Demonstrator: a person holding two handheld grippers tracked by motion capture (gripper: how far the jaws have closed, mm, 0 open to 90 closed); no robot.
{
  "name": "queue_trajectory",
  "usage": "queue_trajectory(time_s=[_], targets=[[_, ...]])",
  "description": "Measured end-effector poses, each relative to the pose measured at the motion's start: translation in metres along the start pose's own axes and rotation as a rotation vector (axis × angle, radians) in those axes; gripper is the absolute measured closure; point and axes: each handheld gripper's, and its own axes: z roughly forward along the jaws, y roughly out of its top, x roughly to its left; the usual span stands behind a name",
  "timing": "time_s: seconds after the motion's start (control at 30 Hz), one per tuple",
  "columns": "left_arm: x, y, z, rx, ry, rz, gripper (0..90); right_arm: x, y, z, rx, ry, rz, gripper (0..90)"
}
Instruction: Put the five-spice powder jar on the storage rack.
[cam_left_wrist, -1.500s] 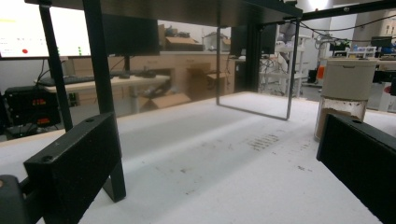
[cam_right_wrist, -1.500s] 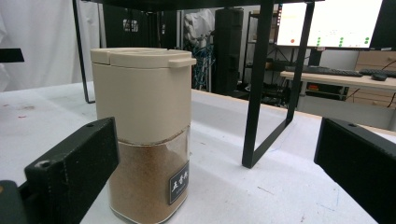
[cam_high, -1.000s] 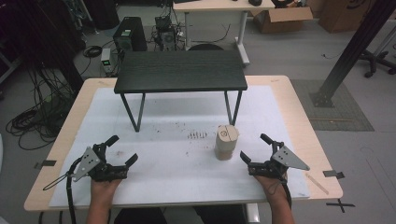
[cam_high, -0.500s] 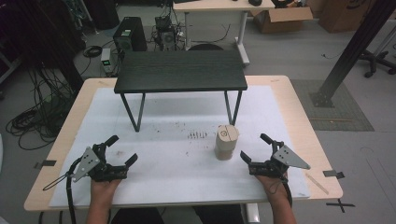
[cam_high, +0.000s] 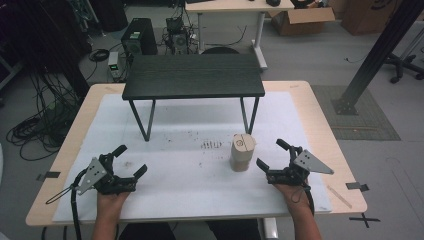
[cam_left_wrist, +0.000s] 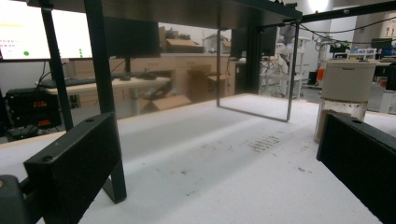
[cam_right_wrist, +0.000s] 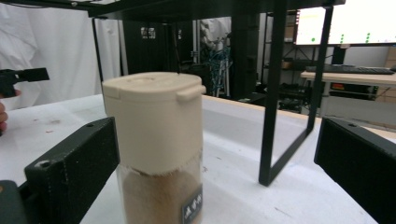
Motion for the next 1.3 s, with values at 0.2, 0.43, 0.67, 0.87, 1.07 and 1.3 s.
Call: queue_trajectory(time_s=[0.2, 0.43, 0.67, 0.87, 1.07, 1.3], targets=[[0.000, 0.000, 0.000, -0.001, 0.000, 0.001, 0.2, 0.003, 0.010, 0.007, -0.002, 0.026, -0.008, 0.0], [0.000, 0.000, 0.000, -0.002, -0.001, 0.001, 0.2, 0.005, 0.017, 0.014, 0.005, 0.048, -0.021, 0.0], [0.000, 0.000, 0.000, -0.002, -0.001, 0.000, 0.2, 0.007, 0.019, 0.022, 0.021, 0.087, -0.018, 0.0], [0.000, 0.000, 0.000, -0.001, -0.001, 0.000, 0.2, 0.010, 0.020, 0.032, 0.037, 0.127, -0.020, 0.0], [0.000, 0.000, 0.000, 0.000, -0.002, -0.002, 0.2, 0.011, 0.019, 0.039, 0.051, 0.148, -0.018, 0.0], [0.000, 0.000, 0.000, 0.000, -0.002, -0.002, 0.2, 0.011, 0.017, 0.044, 0.060, 0.161, -0.013, 0.0]])
